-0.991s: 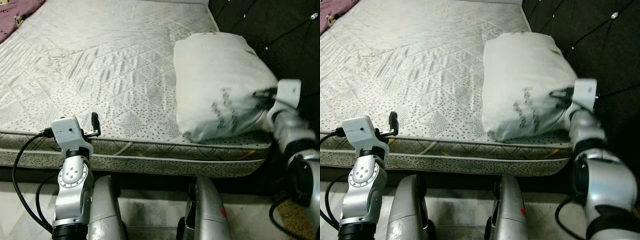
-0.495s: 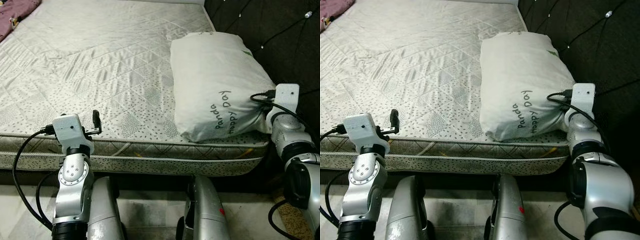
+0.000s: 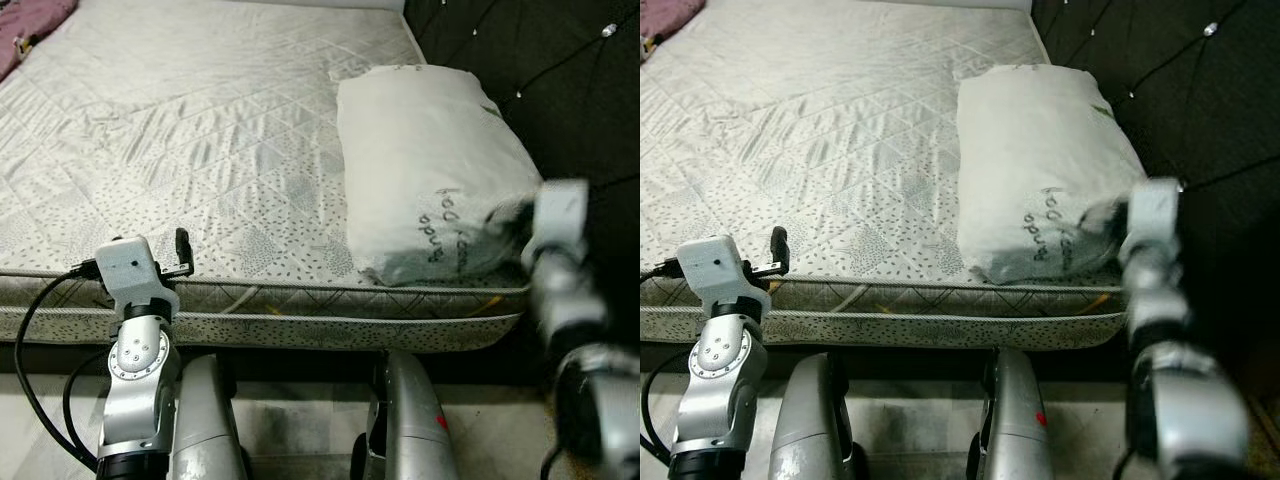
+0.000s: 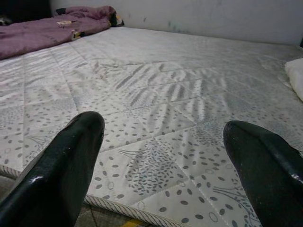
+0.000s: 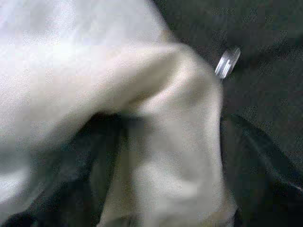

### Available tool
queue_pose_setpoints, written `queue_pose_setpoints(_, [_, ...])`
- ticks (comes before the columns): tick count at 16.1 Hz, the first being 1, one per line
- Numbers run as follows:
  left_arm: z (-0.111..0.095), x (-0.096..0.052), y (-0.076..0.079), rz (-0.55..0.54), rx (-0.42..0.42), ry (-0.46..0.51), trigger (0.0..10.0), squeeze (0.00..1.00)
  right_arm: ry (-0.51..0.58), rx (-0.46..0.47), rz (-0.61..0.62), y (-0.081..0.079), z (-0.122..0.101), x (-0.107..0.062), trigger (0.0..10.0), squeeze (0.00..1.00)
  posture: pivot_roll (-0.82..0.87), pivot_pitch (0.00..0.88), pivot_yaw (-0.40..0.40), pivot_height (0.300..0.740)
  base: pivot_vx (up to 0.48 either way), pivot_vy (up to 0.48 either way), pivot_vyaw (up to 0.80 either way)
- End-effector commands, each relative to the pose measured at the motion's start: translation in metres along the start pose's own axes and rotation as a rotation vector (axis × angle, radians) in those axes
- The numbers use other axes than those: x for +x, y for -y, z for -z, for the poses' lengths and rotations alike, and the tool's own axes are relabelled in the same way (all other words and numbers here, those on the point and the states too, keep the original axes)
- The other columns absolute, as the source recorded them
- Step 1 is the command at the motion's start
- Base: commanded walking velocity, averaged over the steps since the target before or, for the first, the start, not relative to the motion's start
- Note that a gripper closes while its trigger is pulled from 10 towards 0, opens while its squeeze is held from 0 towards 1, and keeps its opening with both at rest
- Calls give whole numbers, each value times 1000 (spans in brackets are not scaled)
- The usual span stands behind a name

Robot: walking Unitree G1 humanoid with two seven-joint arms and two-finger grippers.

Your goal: Clean up the room

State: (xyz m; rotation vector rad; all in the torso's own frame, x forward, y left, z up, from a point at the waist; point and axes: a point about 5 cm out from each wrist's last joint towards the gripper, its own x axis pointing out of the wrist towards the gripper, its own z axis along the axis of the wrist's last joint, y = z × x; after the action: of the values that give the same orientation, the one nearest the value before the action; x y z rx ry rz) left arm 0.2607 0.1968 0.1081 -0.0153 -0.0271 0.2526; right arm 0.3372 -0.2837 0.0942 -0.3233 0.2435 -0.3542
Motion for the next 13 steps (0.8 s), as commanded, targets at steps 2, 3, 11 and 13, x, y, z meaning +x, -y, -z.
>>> queue_pose_setpoints(2, [2,1,2,18,10,-2,10000,0,79,-6,-7,-9,-4,-7,10000,1000,64,0,-36,522,0,0,0])
queue_pose_setpoints(3, [1,1,2,18,10,-3,10000,0,89,-5,-5,-10,-5,-9,10000,1000,64,0,-36,522,0,0,0])
queue_pose_setpoints(11, [-3,5,-5,-17,15,35,10000,0,513,65,-6,-28,-111,-12,10000,1000,69,0,-34,522,0,0,0])
queue_pose_setpoints(13, [-1,5,-6,-26,15,28,10000,0,384,74,-130,-55,-89,-11,10000,1000,73,0,-35,522,0,0,0])
